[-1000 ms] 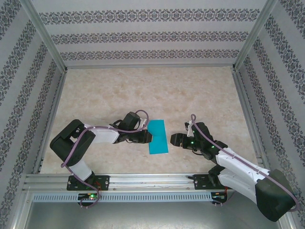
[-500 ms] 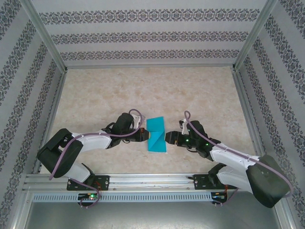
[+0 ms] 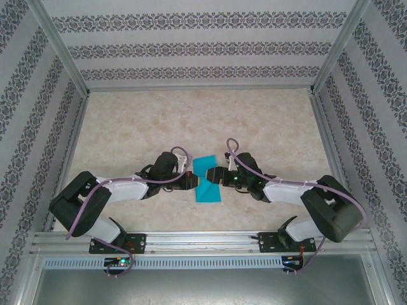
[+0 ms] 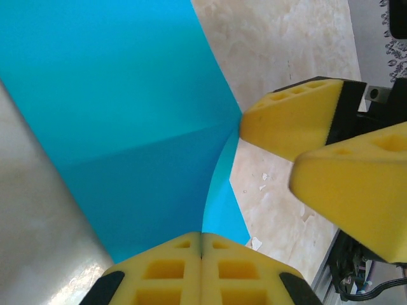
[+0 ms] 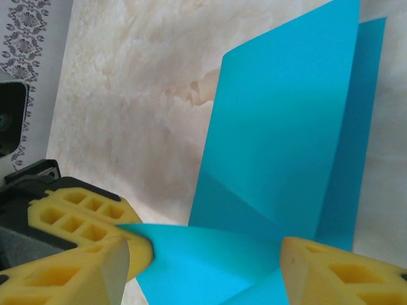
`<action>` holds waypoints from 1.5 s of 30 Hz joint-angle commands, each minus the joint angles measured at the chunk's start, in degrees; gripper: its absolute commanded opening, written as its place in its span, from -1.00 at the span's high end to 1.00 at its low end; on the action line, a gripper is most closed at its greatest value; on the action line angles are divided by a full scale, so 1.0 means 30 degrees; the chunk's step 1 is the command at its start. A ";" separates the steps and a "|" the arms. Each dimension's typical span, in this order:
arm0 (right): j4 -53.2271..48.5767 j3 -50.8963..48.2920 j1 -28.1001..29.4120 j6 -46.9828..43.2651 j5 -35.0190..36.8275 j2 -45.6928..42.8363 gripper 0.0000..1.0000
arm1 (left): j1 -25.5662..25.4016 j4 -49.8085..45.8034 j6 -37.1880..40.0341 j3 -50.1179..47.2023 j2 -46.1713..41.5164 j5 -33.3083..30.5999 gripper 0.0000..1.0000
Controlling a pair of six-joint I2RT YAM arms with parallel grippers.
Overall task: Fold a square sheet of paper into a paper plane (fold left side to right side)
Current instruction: Turn over the paper at the center of the table.
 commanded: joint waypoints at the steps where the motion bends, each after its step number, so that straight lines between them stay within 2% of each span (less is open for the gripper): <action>1: 0.1001 0.0405 0.0228 0.0429 0.0435 0.0584 -0.26 | 0.0239 0.0799 -0.0260 -0.0233 -0.0197 -0.0380 0.97; 8: 0.0658 -0.0740 0.0099 0.0600 0.2177 -0.0370 -0.40 | 0.0254 0.0860 -0.0320 -0.0323 -0.0197 -0.0460 0.97; 12: 0.0678 -0.0914 -0.0491 0.0586 0.1130 -0.0095 -0.47 | 0.0254 0.1302 -0.0455 -0.0475 -0.0253 -0.0408 0.97; 20: 0.1655 0.0229 0.0078 0.0503 -0.0598 0.1405 -0.40 | 0.0254 0.1537 -0.0613 -0.0749 -0.0461 -0.0431 0.98; 31: 0.4144 0.0554 0.0165 0.1290 -0.1410 0.3278 -0.32 | 0.0254 0.1647 -0.0654 -0.0938 -0.0564 -0.0499 0.98; 45: 0.4994 0.0425 0.0310 0.1403 -0.1420 0.4130 0.01 | 0.0254 0.2000 -0.0877 -0.1261 0.0731 -0.1138 0.92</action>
